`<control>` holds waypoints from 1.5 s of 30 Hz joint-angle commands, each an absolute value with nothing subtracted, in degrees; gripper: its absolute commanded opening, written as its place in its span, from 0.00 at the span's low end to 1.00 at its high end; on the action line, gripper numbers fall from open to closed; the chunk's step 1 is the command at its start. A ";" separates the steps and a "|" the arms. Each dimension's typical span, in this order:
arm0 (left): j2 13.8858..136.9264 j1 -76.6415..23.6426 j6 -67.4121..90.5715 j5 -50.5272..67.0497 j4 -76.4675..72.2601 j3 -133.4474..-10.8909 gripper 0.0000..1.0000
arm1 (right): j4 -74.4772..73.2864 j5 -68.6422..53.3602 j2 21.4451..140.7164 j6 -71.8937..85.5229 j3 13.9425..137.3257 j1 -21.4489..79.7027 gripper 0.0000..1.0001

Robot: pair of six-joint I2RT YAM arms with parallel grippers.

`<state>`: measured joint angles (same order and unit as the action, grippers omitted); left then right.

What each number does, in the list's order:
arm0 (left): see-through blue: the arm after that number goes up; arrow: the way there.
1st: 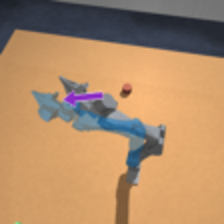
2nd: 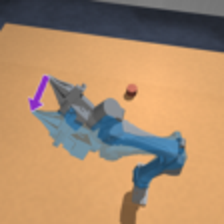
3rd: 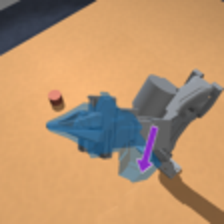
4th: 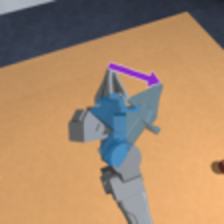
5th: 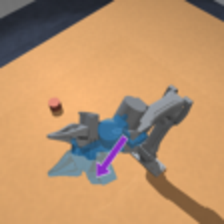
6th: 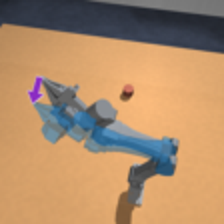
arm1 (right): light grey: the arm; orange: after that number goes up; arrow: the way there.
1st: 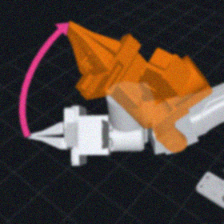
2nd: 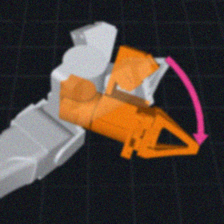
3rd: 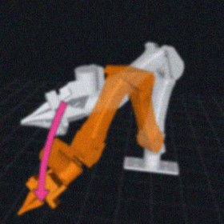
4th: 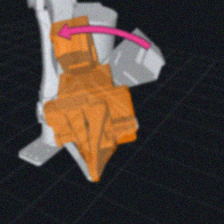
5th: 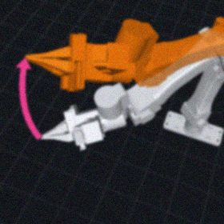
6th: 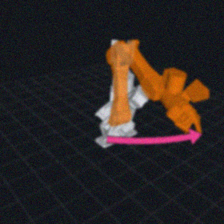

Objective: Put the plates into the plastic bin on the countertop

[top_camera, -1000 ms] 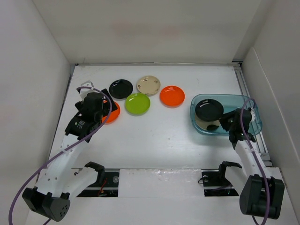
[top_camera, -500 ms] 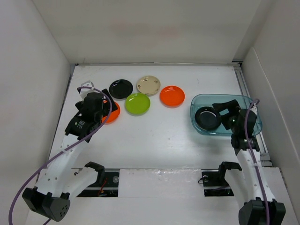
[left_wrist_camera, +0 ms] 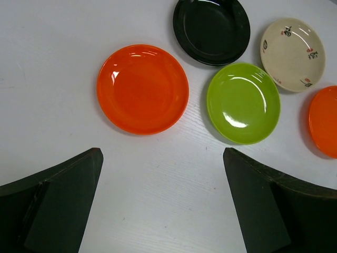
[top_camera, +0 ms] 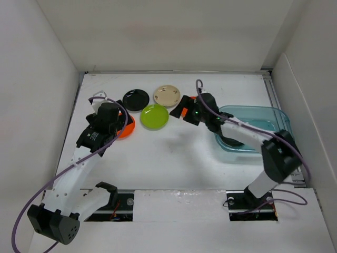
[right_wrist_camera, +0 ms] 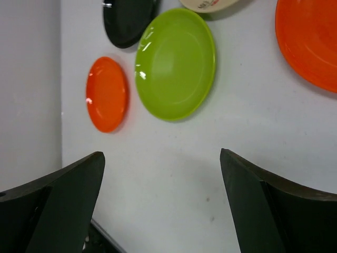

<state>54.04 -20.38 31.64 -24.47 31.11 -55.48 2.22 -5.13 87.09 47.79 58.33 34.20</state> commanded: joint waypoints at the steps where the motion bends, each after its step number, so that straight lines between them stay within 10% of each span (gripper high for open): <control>1: 53.18 -20.13 32.26 -26.80 31.11 -56.43 1.00 | 6.85 -5.35 97.79 47.02 65.28 35.24 0.96; 13: 52.65 -20.13 32.26 -26.81 31.11 -56.43 1.00 | 9.32 -8.43 117.59 50.36 78.48 35.86 0.75; 30: 52.12 -20.13 32.26 -26.81 31.11 -56.43 1.00 | 9.32 -9.06 122.53 53.88 79.72 34.10 0.02; 45: 51.59 -20.13 31.20 -25.66 30.59 -56.43 1.00 | 8.01 -6.33 83.72 54.40 56.00 24.36 0.00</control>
<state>52.64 -20.40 31.86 -25.67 31.09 -55.48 6.04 -7.94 92.12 54.17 60.07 29.08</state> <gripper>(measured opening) 0.993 0.034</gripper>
